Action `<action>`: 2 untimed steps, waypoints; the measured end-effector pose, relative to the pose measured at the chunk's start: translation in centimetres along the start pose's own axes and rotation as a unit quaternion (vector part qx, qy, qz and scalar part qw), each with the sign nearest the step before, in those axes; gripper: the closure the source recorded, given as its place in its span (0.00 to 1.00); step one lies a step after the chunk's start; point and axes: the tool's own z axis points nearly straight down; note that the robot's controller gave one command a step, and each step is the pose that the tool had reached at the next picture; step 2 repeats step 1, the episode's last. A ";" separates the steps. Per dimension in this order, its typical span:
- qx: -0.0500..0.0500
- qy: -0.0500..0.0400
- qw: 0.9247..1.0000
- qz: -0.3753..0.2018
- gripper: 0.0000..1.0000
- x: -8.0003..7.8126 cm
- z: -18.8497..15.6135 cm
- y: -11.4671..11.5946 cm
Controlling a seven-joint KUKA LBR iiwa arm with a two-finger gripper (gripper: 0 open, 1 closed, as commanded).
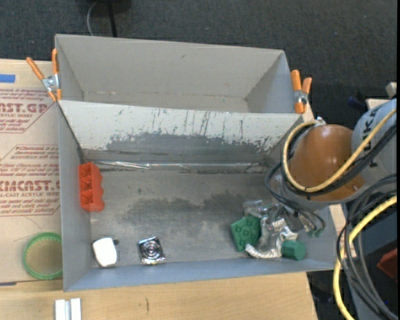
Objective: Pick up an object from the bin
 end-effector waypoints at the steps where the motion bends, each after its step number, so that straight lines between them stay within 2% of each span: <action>1: 0.000 -0.002 0.999 -0.043 1.00 -0.6 -16.0 -1.2; 2: 0.000 -0.002 0.999 -0.043 1.00 -0.6 -16.0 -1.2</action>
Offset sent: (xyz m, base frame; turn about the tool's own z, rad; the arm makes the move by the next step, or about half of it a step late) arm 0.0000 0.0000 0.0000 0.0000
